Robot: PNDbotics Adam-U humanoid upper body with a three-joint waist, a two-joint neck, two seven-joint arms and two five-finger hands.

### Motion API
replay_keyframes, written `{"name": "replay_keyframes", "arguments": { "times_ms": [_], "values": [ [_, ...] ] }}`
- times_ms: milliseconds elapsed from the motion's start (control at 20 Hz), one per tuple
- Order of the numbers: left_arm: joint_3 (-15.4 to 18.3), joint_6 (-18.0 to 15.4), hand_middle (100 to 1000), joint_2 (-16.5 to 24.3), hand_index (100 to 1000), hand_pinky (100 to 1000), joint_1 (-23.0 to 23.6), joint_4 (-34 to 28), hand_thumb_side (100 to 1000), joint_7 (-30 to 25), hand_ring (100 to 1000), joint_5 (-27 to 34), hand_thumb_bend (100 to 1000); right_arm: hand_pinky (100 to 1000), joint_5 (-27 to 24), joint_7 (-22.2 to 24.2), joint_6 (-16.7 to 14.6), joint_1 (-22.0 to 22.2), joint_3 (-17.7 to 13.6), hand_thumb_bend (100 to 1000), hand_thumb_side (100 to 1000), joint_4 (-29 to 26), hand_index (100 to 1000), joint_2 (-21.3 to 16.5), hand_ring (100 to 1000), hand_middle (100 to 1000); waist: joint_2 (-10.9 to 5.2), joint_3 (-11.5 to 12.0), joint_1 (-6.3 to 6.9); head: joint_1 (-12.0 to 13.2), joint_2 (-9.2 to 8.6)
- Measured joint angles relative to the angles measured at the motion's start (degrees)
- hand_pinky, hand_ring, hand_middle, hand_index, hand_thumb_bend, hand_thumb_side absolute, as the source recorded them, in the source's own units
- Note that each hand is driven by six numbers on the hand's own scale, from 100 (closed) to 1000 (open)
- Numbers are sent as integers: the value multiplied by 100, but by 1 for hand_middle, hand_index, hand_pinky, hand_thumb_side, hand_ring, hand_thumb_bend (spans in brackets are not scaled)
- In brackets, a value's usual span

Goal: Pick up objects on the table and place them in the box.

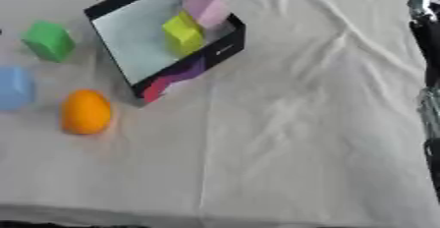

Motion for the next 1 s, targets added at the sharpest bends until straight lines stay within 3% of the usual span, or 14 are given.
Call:
{"name": "replay_keyframes", "arguments": {
  "times_ms": [200,650,850,900,1000],
  "values": [
    [-195,-251,869,431,884,913,-113,527,237,-381,911,-381,731,870,-43,29,5,-50,39,100,564,16,820,0,785,788,-33,-49,0,163,0],
    [-444,-970,865,399,876,927,-545,1436,294,-1204,919,-1204,739,866,-51,63,22,-54,66,100,570,29,811,0,778,780,-33,-71,0,283,-3],
    [-441,-1305,852,282,861,926,-737,1761,223,-1581,915,-1581,726,865,-64,61,40,-51,67,100,573,34,809,0,776,778,-33,-66,0,265,-6],
    [-441,-1386,837,247,850,926,-810,1852,148,-1674,913,-1673,728,865,-66,58,45,-51,67,100,574,43,809,0,775,777,-33,-64,0,253,-6],
    [-445,-1551,835,175,846,923,-965,2034,100,-1859,910,-1862,746,865,-67,49,55,-48,68,100,574,67,808,0,774,776,-33,-61,0,233,-6]
  ]
}}
